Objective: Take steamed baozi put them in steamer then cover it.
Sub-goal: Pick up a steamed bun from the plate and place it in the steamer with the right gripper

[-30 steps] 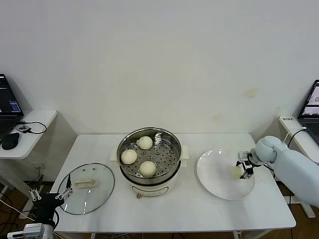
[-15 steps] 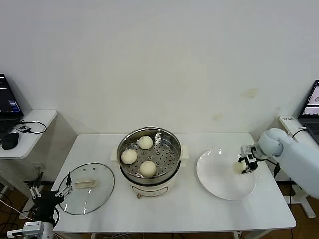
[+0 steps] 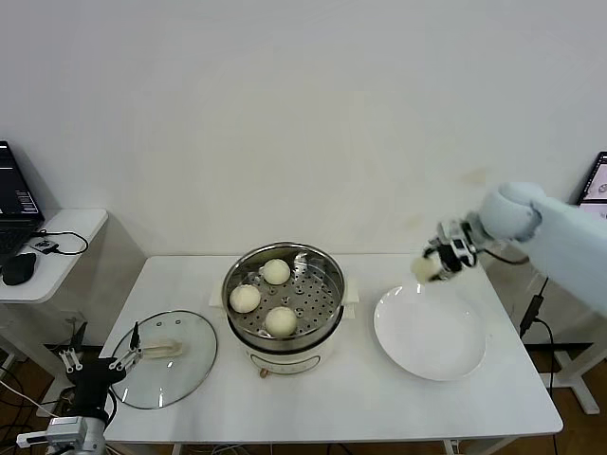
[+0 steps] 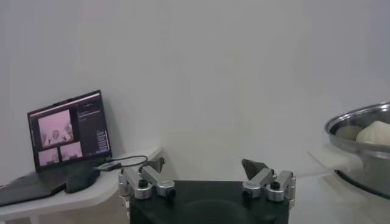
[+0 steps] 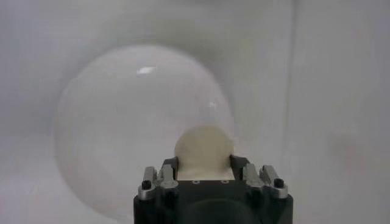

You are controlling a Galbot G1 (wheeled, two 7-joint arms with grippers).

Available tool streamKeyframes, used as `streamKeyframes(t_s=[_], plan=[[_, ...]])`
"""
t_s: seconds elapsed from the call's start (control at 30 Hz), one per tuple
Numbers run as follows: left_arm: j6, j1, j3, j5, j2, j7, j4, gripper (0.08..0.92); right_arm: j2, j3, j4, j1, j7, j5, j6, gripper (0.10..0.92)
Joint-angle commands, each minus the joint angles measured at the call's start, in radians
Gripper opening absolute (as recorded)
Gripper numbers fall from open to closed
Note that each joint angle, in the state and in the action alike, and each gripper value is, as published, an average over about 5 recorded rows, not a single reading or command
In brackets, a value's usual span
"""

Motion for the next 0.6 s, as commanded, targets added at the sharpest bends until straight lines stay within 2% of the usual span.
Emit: streamKeyframes(t_s=[0.03,0.17,0.3,0.6], plan=[[-0.002,-0.002,0.004,0.004,-0.001,-0.001,0.001,0.823,0.216,-0.222,0.093,0.272,0.121,0.324,-0.168,0.561],[-0.004,-0.005,0.004,0.005,-0.001,-0.002,0.003,0.823,0.297,-0.210,0.078,0.237,0.180,0.402,-0.229,0.567],[-0.007,-0.005,0.001,0.007,0.002,-0.003,0.002,0.823,0.371,-0.212,0.045,0.178,0.220,0.420,-0.273,0.568],[-0.008,-0.006,-0.002,0.011,0.000,-0.004,-0.001,0.823,0.468,-0.203,-0.052,0.008,0.258,0.333,-0.315,0.568]])
